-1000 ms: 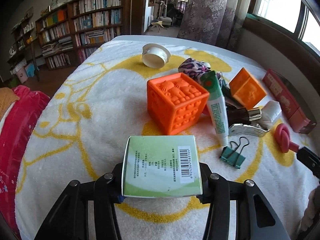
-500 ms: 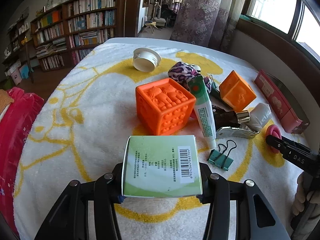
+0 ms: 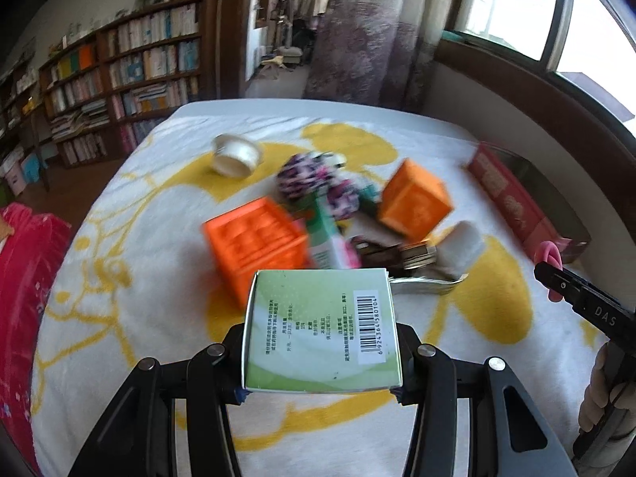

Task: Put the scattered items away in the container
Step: 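Carry both items to the pink tin and release them inside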

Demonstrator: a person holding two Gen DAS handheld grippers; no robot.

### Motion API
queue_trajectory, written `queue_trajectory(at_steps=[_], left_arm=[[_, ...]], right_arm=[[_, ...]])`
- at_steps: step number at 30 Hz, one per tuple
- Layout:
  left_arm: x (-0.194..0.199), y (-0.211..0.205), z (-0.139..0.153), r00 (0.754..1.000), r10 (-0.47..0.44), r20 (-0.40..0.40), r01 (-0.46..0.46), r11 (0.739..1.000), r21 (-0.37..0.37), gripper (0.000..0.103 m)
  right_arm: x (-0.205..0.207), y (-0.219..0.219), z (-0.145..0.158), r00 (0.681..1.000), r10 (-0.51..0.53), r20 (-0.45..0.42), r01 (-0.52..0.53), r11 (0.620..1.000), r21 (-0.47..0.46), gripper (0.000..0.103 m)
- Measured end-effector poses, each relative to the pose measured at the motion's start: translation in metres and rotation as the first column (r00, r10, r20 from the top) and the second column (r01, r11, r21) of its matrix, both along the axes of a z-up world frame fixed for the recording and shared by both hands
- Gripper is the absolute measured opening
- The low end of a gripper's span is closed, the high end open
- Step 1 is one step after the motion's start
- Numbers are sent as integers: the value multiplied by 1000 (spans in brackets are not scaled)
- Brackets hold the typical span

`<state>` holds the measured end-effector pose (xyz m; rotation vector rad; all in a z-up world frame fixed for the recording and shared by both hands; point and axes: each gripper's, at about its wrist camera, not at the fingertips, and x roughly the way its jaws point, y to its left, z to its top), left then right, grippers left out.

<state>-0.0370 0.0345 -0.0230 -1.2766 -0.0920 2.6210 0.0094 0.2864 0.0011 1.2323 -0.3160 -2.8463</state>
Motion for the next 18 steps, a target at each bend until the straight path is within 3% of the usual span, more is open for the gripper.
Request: queue_trajectory(at_steps=[7, 18], left_arm=[[-11, 53, 21, 993, -110, -36, 111, 994, 19, 52], [-40, 162, 57, 954, -276, -116, 284, 957, 53, 52]], right_arm=[[15, 47, 24, 993, -99, -66, 99, 995, -4, 49], [4, 120, 52, 968, -214, -134, 217, 976, 7, 49]])
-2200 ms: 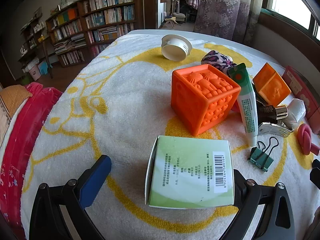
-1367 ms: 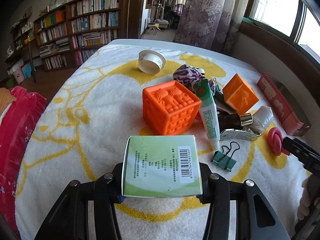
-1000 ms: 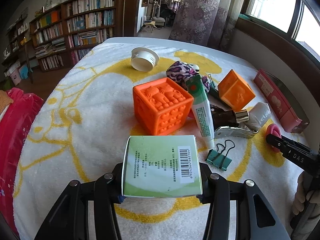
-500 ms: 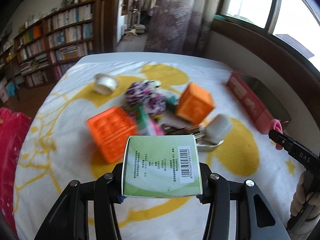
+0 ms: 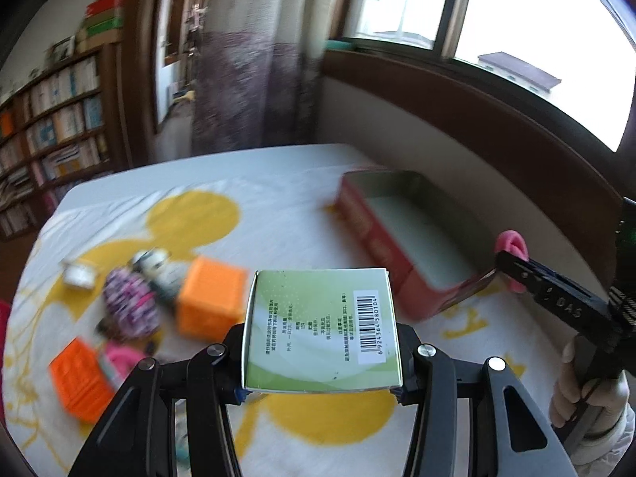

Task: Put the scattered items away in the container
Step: 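Carry both items to the pink tin and release them inside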

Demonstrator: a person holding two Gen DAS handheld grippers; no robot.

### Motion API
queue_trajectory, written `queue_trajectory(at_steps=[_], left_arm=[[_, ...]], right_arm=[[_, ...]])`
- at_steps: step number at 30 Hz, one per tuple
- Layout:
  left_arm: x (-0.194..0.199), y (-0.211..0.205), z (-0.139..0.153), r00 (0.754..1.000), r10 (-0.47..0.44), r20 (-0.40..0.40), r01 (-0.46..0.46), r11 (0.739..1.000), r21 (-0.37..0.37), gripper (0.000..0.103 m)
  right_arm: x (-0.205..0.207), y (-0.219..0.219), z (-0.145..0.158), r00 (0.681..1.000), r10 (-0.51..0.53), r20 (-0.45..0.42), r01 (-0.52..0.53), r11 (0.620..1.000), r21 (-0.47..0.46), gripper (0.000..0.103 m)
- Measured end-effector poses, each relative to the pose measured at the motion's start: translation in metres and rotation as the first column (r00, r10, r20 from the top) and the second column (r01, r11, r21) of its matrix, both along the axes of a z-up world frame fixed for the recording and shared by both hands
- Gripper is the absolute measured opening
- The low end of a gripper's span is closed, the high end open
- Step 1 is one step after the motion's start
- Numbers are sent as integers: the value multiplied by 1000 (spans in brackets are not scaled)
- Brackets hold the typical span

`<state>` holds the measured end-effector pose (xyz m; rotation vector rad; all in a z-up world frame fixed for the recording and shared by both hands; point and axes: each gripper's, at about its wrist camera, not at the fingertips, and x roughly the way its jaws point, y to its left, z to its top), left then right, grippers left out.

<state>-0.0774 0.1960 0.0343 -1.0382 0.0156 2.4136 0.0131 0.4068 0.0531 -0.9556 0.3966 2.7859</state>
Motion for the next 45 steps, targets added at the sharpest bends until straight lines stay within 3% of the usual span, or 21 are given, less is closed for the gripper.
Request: queue_trajectory(at_steps=[11, 23, 28, 31, 34, 45], left_arm=[[-44, 90, 5, 997, -79, 0, 79, 997, 25, 52], [-77, 143, -26, 996, -89, 3, 89, 996, -29, 52], [-82, 152, -32, 995, -97, -2, 96, 995, -36, 53], [-86, 154, -36, 996, -94, -6, 93, 995, -37, 55], [-89, 152, -37, 996, -85, -12, 84, 996, -23, 70], [-93, 139, -38, 999, -38, -5, 37, 999, -24, 71]], right_arm=[[-44, 42, -6, 1000, -17, 1, 17, 1000, -16, 49], [-72, 59, -36, 997, -38, 68, 37, 999, 12, 49], [-75, 59, -39, 996, -38, 76, 36, 999, 29, 50], [-75, 61, -40, 996, -42, 79, 40, 999, 32, 59], [-73, 63, -40, 995, -59, 79, 56, 998, 36, 63], [-72, 64, -43, 995, -56, 77, 54, 998, 29, 67]])
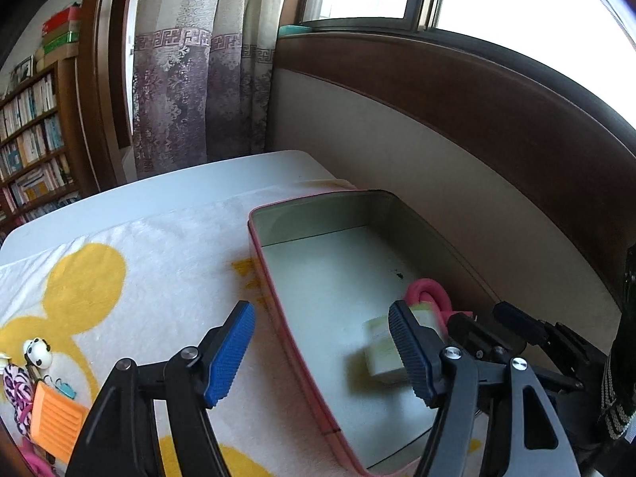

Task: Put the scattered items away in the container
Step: 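Carry both items to the pink tin and release them inside, then withdraw both grippers from the tin back toward the scattered items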

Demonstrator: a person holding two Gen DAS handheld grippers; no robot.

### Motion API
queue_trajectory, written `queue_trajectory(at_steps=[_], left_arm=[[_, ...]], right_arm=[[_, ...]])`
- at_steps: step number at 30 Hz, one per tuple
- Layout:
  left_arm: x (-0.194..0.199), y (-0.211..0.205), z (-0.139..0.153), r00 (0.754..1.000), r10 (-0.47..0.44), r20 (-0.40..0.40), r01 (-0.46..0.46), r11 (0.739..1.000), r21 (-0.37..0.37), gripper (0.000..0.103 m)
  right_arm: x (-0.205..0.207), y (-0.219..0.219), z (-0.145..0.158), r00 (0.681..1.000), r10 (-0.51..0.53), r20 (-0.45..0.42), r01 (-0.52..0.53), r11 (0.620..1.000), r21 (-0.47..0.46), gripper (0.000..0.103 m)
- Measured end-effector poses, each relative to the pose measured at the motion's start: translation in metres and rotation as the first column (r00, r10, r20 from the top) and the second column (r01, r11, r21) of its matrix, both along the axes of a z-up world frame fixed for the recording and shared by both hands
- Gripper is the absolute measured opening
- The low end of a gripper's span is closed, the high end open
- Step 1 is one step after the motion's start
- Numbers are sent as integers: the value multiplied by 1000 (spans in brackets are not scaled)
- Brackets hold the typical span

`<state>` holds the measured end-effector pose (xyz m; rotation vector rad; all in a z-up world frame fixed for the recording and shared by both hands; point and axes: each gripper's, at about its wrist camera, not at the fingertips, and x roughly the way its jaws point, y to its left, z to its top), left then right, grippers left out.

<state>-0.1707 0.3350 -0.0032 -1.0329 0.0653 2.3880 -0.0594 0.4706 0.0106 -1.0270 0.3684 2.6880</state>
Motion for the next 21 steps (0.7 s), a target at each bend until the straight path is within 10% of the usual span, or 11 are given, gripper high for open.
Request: queue_trajectory(at_steps=[21], left_arm=[[18, -43, 3, 998, 58, 32, -57, 998, -11, 71]], right_arm=[[12, -27, 13, 998, 66, -8, -66, 997, 30, 73]])
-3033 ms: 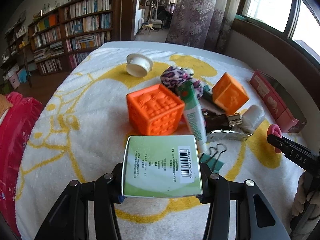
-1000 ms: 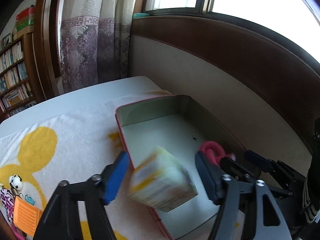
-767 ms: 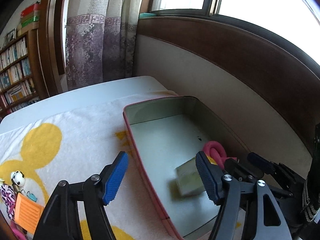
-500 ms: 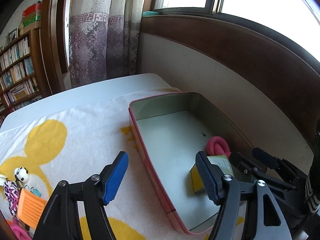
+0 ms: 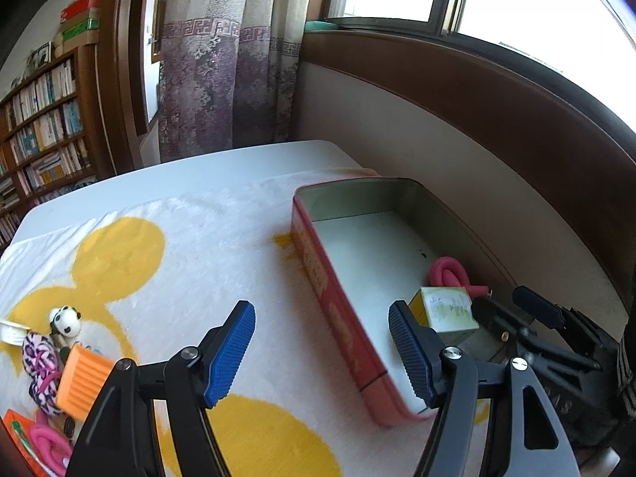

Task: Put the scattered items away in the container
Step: 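Withdraw both grippers from the tin back toward the scattered items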

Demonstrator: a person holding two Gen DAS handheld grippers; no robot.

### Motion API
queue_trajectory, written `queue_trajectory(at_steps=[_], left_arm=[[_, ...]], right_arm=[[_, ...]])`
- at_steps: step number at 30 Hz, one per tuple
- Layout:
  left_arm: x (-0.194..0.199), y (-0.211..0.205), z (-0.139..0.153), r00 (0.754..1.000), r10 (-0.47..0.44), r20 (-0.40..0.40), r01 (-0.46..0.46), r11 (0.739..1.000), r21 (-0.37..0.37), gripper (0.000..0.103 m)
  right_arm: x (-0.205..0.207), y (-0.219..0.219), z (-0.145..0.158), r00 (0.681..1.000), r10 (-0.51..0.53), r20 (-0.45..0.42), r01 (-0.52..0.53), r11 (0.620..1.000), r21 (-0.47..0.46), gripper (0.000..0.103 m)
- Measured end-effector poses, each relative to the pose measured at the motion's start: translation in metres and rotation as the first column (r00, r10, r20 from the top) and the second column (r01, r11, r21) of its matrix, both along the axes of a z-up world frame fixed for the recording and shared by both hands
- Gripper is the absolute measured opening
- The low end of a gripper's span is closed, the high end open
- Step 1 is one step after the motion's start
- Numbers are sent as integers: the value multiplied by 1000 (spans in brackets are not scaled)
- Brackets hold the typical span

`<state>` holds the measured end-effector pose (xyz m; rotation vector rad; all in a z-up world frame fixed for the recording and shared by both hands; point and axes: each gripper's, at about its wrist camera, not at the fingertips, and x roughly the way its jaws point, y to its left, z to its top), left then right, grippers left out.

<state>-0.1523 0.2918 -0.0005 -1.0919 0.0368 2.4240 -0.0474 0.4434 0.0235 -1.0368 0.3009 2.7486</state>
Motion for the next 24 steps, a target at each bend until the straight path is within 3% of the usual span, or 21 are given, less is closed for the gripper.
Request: queue_trajectory(at_steps=[12, 24], left_arm=[[25, -35, 5, 1000, 24, 12, -24, 1000, 15, 71], [43, -71, 17, 999, 50, 7, -50, 998, 44, 71]], right_arm=[[-9, -42, -16, 976, 55, 209, -94, 979, 181, 79], [17, -35, -6, 945, 117, 306, -165, 977, 137, 79]])
